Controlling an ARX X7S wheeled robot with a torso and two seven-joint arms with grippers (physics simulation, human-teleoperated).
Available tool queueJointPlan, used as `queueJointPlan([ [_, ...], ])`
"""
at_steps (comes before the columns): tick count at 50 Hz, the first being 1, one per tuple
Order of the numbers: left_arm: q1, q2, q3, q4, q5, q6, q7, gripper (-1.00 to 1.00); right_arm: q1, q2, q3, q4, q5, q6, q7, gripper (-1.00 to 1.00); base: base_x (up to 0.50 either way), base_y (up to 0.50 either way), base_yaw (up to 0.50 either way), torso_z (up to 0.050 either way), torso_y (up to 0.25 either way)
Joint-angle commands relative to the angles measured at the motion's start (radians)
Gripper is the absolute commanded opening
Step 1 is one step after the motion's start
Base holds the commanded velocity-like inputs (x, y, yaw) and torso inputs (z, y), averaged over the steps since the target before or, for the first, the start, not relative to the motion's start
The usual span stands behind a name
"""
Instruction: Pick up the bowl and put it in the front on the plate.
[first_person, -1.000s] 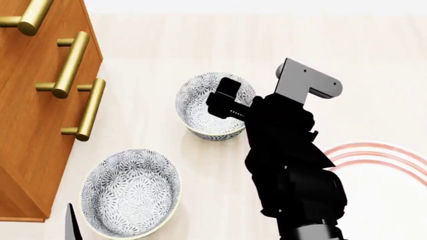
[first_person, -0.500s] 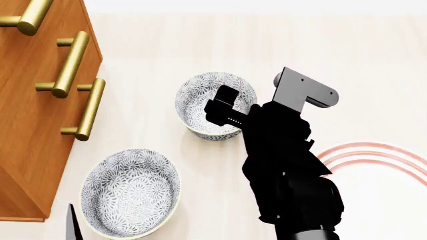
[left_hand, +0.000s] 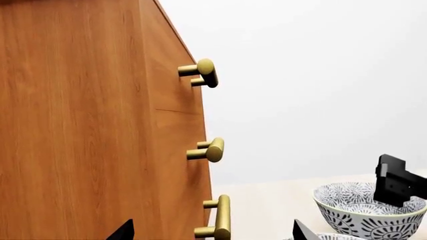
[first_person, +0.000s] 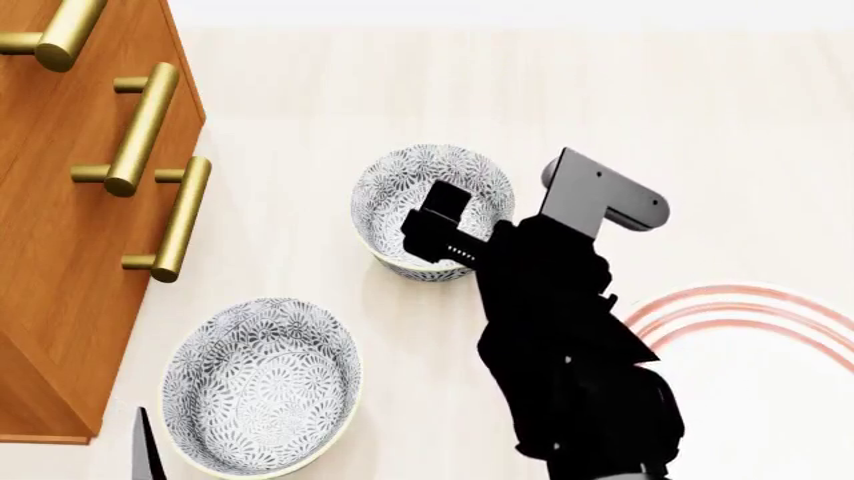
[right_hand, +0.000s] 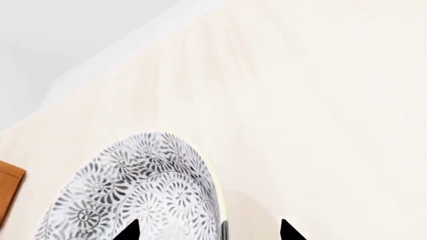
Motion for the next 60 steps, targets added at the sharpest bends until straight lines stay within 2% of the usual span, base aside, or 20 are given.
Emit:
queueJointPlan([
  [1, -0.002, 0.011, -0.009, -0.007, 0.017, 0.010, 0.010, 1.00, -0.012, -0.011, 0.000, -0.017, 0.001, 0.000, -0.012, 1.00, 0.00, 0.00, 0.00, 0.000, 0.000],
  [6, -0.002, 0.009, -0.006, -0.005, 0.016, 0.008, 0.010, 1.00, -0.016, -0.007, -0.005, -0.027, 0.010, 0.002, -0.008, 1.00, 0.00, 0.00, 0.00, 0.000, 0.000],
  [7, -0.001, 0.009, -0.006, -0.005, 0.016, 0.008, 0.009, 1.00, -0.017, -0.007, -0.005, -0.025, 0.011, 0.000, -0.007, -1.00, 0.00, 0.00, 0.00, 0.000, 0.000],
  [41, -0.003, -0.001, 0.006, -0.004, 0.015, 0.010, 0.000, 1.00, -0.034, 0.048, -0.013, -0.229, 0.072, 0.042, 0.093, -1.00, 0.00, 0.00, 0.00, 0.000, 0.000],
  [60, -0.008, -0.003, 0.008, -0.009, 0.010, 0.008, -0.009, 1.00, -0.066, 0.201, 0.078, -0.571, 0.195, 0.143, 0.230, -1.00, 0.00, 0.00, 0.00, 0.000, 0.000],
])
